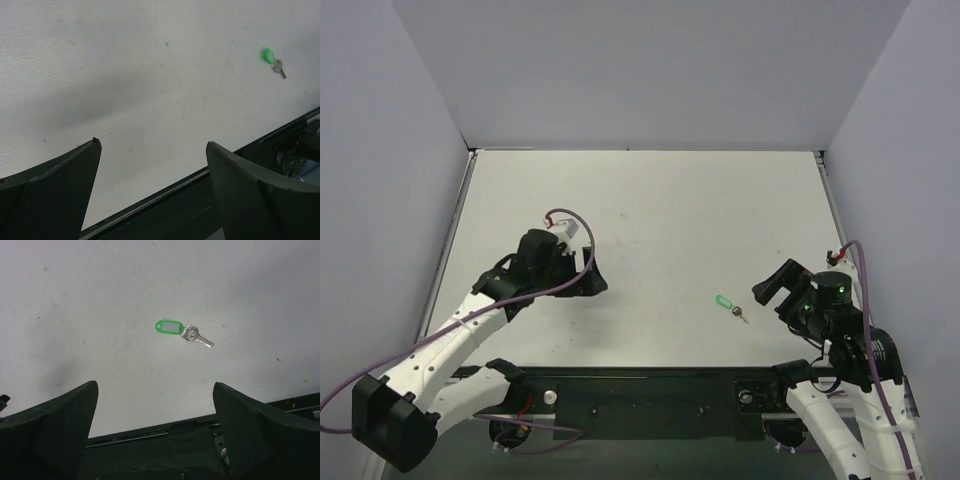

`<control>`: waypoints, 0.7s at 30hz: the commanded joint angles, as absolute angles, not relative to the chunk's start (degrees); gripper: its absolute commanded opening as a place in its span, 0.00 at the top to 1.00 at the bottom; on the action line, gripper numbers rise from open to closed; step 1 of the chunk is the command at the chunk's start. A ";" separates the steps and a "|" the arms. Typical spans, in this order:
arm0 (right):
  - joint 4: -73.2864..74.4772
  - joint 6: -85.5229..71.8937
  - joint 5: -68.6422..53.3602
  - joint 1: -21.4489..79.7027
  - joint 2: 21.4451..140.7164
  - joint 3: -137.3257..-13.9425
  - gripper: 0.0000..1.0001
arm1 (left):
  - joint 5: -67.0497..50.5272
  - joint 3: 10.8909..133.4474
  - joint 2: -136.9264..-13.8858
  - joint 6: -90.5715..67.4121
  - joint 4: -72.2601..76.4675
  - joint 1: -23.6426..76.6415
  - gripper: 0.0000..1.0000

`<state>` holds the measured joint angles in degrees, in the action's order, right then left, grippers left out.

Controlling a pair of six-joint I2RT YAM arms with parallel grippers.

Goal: Remove the keys from the keyring

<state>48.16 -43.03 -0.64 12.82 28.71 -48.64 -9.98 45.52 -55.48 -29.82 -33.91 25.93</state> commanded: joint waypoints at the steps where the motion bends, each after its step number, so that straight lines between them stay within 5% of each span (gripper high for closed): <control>1: 50.53 -41.84 -2.28 13.10 28.04 -50.44 0.07 | -8.61 43.42 -60.10 -35.06 -23.22 35.30 0.03; 10: 53.52 -42.63 -2.98 13.10 26.90 -51.50 0.09 | -9.14 47.72 -75.84 -41.30 -6.70 50.17 0.05; 21: 54.49 -45.70 -5.71 13.09 23.47 -50.54 0.09 | -12.92 59.50 -98.69 -53.77 9.83 56.16 0.23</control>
